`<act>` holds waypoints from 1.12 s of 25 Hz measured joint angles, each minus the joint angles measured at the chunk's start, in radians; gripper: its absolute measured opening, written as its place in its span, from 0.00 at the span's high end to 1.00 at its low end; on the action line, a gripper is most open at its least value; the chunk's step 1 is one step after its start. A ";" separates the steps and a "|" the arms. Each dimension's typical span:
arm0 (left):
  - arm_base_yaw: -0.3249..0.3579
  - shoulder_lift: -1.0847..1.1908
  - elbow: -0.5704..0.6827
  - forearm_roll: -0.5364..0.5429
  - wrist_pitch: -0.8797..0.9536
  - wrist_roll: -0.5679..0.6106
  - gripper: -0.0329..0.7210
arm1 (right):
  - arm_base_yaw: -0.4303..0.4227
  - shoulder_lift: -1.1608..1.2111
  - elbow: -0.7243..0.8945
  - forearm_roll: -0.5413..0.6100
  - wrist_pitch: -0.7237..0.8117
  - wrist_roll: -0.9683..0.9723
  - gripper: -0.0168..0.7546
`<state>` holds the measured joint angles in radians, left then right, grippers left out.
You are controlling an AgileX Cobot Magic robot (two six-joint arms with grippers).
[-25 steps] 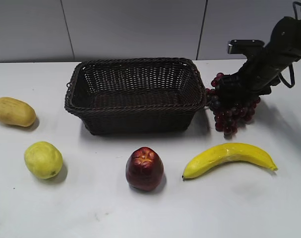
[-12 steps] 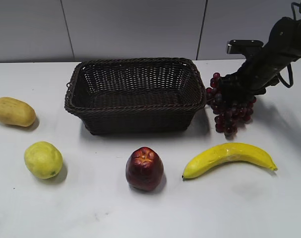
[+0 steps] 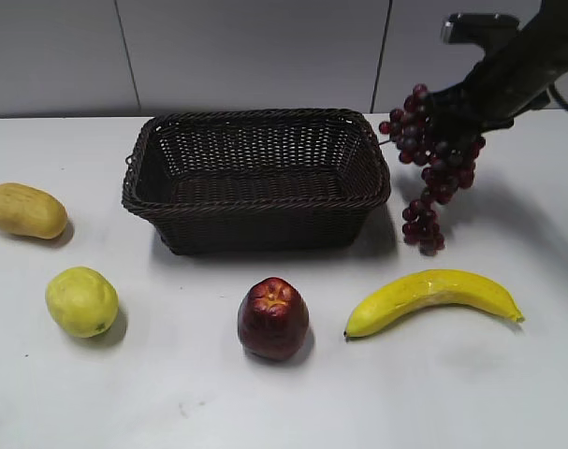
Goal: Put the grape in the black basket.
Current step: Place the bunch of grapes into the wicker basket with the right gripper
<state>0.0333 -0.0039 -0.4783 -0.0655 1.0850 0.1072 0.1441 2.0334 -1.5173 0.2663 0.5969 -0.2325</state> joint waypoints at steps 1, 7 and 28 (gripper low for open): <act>0.000 0.000 0.000 0.000 0.000 0.000 0.64 | 0.000 -0.035 0.000 0.000 0.000 0.000 0.67; 0.000 0.000 0.000 0.000 0.000 0.000 0.64 | 0.007 -0.185 -0.021 0.001 0.000 -0.009 0.69; 0.000 0.000 0.000 0.000 0.000 0.000 0.64 | 0.330 -0.156 -0.238 0.051 -0.011 -0.027 0.71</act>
<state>0.0333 -0.0039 -0.4783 -0.0655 1.0850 0.1072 0.4744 1.8770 -1.7558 0.3168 0.5859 -0.2596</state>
